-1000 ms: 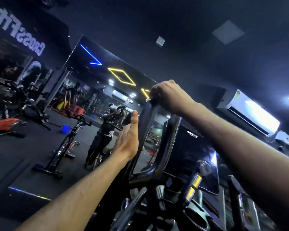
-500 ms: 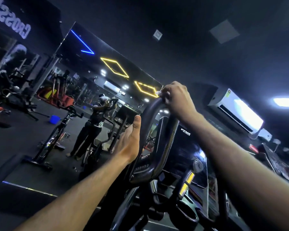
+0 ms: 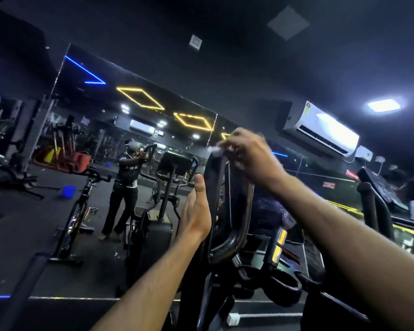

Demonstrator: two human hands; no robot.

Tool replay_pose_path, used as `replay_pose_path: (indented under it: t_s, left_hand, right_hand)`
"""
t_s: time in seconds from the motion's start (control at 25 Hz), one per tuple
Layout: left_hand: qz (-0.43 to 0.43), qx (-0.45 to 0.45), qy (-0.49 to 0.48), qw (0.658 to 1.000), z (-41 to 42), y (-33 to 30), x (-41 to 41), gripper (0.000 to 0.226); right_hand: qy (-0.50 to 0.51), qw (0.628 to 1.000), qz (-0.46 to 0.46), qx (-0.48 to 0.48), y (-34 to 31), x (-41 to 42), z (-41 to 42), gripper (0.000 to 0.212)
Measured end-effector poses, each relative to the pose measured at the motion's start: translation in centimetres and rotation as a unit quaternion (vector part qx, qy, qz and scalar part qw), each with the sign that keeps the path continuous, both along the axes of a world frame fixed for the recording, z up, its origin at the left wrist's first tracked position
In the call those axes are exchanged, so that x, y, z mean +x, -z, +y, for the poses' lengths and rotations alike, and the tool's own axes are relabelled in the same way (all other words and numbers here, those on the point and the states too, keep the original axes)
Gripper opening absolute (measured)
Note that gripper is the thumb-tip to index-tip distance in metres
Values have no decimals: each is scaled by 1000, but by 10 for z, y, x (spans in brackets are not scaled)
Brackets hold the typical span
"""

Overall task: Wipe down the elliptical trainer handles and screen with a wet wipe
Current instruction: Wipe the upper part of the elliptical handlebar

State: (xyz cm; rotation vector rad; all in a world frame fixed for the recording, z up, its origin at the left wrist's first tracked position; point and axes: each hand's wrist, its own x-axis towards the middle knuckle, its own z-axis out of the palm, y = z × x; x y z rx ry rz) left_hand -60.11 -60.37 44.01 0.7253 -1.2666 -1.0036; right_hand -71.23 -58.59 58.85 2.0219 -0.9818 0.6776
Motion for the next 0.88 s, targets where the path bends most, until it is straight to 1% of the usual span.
replay_pose_path:
  t_s: [0.04,0.08,0.12,0.16,0.24,0.36,0.48,0.56,0.6,0.64,0.68,0.76,0.8,0.88]
  left_hand:
    - [-3,2,4,1000,1,0,0,85]
    - [-5,-1,5,1000,0,1,-1,86]
    - [-7,-3,6,1000,-1,1,-1,87]
    - [-6,-2,7,1000,-2,2,-2,87]
    - [-2,-6,5,1000,-7,4,-3,91]
    - [12,-14,1,1000,-13,5,-5,96]
    - [17,-5,1,1000,-12,4,-4,92]
    - [4,5,5,1000,-6,4,-1,90]
    - [-2,11,9,1000,-3,3,-1,88]
    - [-5,17,12,1000,-1,3,0,86]
    - [-9,21,16,1000,0,3,1,84]
    - [-12,18,21,1000,1,2,2,79]
    - [-13,16,21,1000,2,1,3,78]
    - [-18,13,20,1000,2,0,3,77]
  right_hand:
    - [29,996,-73,-38,-12,-6,-4,22]
    - [68,987,-137,-48,-17,-9,-10,22]
    - [103,977,-179,-43,-14,-8,-15,21]
    - [114,973,-198,-38,-6,-5,-21,20]
    - [79,978,-187,-49,18,4,-23,18]
    - [4,989,-137,-54,53,11,-13,19]
    - [-20,994,-104,-8,76,8,0,21]
    - [-19,996,-70,43,73,1,10,22]
    - [-16,997,-65,48,63,-3,12,24]
    - [-12,996,-85,27,52,-6,10,25]
    - [-7,992,-129,-9,40,-8,5,26]
    - [0,969,-237,-68,22,-5,-8,25]
    - [-5,960,-269,-77,21,0,-15,24]
    - [-13,956,-281,-82,35,12,-21,23]
